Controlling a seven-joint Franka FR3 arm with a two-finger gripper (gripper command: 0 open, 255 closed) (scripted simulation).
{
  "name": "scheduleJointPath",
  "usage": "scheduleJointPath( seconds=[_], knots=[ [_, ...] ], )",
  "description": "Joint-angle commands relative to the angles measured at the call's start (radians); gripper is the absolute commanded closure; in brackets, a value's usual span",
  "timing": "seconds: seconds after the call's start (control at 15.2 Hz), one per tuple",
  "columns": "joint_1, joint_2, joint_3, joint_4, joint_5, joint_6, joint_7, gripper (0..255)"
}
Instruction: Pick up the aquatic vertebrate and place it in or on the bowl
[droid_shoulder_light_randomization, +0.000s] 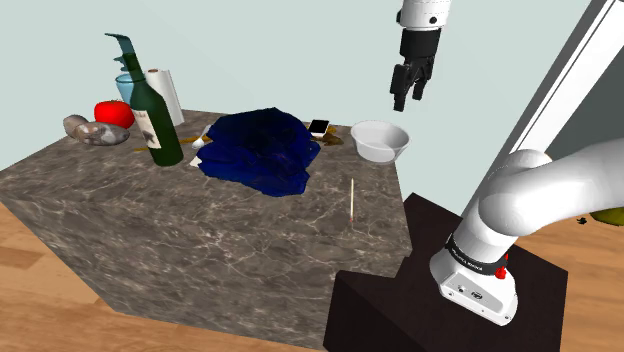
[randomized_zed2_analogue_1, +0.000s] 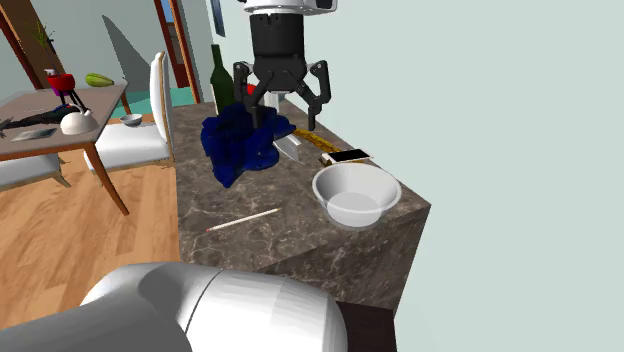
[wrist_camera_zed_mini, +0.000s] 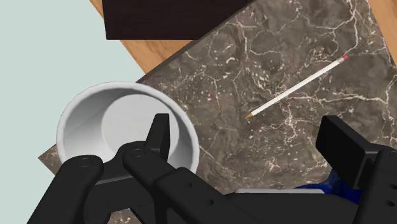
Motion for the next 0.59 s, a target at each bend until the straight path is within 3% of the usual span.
scheduleJointPath(
  seconds=[0.0, 0.53],
  knots=[
    [0.000, 0.000, 0.000, 0.000, 0.000, 0.000, 0.000, 0],
    [-0.017, 0.179, -0.044, -0.073, -0.013, 0.310, -0.025, 0]
  ],
)
